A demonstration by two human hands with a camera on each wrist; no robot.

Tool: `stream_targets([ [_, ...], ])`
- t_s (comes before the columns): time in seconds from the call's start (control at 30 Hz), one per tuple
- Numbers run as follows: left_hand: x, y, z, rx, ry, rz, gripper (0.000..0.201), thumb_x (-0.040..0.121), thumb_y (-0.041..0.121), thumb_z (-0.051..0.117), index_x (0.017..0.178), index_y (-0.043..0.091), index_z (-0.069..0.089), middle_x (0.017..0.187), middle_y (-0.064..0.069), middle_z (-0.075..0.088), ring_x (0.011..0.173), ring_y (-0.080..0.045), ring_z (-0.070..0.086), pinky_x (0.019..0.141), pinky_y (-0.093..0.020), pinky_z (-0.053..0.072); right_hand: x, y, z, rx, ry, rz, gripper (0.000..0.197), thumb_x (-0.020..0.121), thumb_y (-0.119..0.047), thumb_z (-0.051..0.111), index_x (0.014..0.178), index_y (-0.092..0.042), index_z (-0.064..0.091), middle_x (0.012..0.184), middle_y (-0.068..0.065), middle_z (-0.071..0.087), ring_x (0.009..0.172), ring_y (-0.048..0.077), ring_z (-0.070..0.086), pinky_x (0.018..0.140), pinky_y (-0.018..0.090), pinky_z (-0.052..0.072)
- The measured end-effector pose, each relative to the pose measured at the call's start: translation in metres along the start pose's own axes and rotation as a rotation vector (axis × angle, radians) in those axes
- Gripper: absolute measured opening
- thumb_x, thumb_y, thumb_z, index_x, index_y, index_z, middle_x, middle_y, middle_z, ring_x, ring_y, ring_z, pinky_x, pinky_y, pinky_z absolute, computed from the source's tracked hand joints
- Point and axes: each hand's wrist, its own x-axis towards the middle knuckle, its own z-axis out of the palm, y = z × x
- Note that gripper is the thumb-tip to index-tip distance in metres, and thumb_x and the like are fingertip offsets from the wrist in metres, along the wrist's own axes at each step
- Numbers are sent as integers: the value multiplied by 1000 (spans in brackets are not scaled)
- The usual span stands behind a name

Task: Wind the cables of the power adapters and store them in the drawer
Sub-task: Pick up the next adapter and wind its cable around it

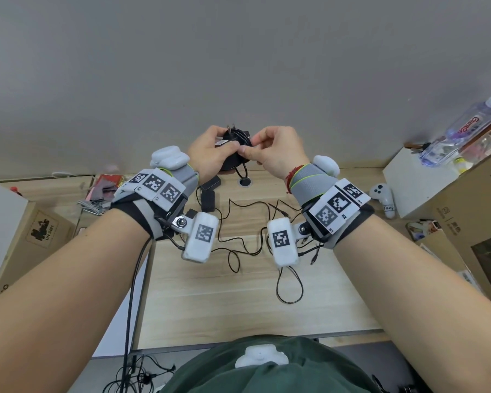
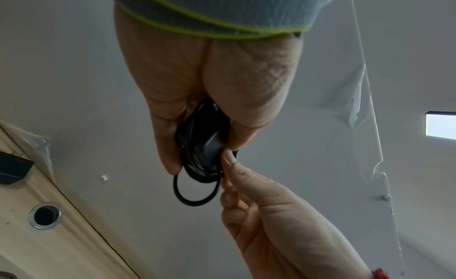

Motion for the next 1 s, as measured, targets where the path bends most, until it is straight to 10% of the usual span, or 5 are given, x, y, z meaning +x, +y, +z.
stream_targets([
  [0.13,2,-2,2,-12,15,-7,30,97,17,57,125,7,51,109,-10,57,91,-25,65,66,-33,61,1,2,4,-96,71,-104,22,75,-29,81,82,-24,60,75,-5,69,69,14,65,73,33,57],
  [0.33,4,-1,3,-66,-34,-41,25,100,17,53,121,4,54,108,-18,61,94,-33,66,81,-48,58,-6,-1,3,-160,72,-263,24,85,-21,66,104,-21,51,67,-6,59,66,7,53,59,8,33],
  [0.6,9,-2,-2,-63,-2,-46,27,98,17,55,121,3,59,107,-16,65,88,-28,67,73,-42,61,-6,3,2,-134,-17,-278,47,76,-22,75,117,-23,52,81,0,69,60,3,55,70,20,47],
  [0.73,6,-3,0,-9,-48,-11,24,99,20,54,119,7,60,97,-8,64,78,-17,66,61,-28,58,-1,4,-2,-160,29,-284,39,80,-18,69,116,-22,56,74,0,66,62,4,52,70,18,44],
  [1.0,2,8,-4,-21,-9,-78,19,98,22,53,85,16,66,83,-10,60,71,-25,60,70,-37,57,4,14,-10,93,-92,-282,16,92,-19,60,103,-27,69,94,4,63,73,11,60,69,28,56],
])
